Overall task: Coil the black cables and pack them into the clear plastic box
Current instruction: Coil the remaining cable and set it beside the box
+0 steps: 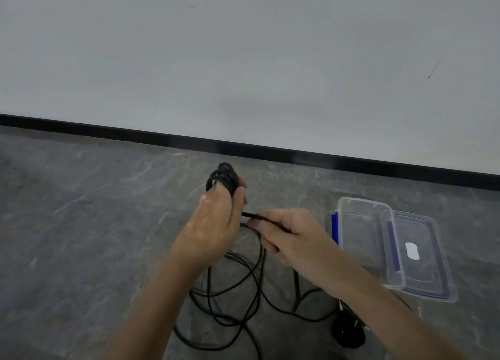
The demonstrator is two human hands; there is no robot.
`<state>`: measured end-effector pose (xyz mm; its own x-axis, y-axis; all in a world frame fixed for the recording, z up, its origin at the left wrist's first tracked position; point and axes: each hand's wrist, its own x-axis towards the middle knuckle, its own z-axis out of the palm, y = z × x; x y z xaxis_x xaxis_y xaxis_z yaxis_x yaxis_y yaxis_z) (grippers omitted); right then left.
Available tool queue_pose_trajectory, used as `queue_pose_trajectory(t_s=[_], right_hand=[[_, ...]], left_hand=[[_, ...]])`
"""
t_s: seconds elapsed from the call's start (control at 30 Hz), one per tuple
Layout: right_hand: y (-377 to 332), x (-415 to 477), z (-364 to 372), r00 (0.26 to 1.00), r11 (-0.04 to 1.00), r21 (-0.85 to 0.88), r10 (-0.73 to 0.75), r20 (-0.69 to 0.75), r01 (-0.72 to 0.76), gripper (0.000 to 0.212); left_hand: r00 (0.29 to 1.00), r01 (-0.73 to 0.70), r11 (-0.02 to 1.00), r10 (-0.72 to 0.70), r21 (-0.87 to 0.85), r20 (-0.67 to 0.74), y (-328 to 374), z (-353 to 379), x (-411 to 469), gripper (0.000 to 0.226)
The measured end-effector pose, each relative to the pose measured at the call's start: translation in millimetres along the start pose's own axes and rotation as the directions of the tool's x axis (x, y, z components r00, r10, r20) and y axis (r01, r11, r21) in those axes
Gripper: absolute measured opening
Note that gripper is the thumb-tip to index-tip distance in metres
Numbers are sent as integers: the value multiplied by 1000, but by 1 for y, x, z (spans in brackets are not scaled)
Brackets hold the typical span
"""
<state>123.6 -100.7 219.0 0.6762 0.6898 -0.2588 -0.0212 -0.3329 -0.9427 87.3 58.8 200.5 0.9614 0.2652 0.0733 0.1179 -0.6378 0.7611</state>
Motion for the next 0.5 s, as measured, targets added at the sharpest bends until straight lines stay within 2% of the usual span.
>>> queue_pose_trajectory(t_s=[0.1, 0.17, 0.23, 0.3, 0.37, 0.43, 0.5], right_hand=[[9, -2, 4, 977, 913, -363, -210, -23, 188, 26], [15, -3, 3, 951, 816, -507, -310, 21, 277, 24], [17, -1, 1, 917, 746, -574, -398, 23, 338, 25], [17, 1, -6, 889, 729, -575, -458, -6, 372, 30], [17, 3, -14, 861, 744, -537, -505, -64, 397, 24], [17, 6, -23, 853, 805, -440, -501, -146, 398, 11], [18, 9, -29, 863, 865, -312, -464, -199, 393, 11]], left_hand=[[981, 150, 988, -154, 43, 119, 3, -1, 0, 31], [951, 229, 969, -242, 89, 191, 5, -1, -2, 38], [921, 241, 955, -281, 174, 270, 5, 3, -7, 49], [887, 223, 973, -230, 65, 400, 9, 2, -9, 67], [843, 302, 947, -212, -108, 495, 13, 0, -9, 78], [789, 368, 909, -193, -197, 583, 19, -3, -11, 80], [750, 374, 894, -134, -248, 648, 24, -5, -12, 81]])
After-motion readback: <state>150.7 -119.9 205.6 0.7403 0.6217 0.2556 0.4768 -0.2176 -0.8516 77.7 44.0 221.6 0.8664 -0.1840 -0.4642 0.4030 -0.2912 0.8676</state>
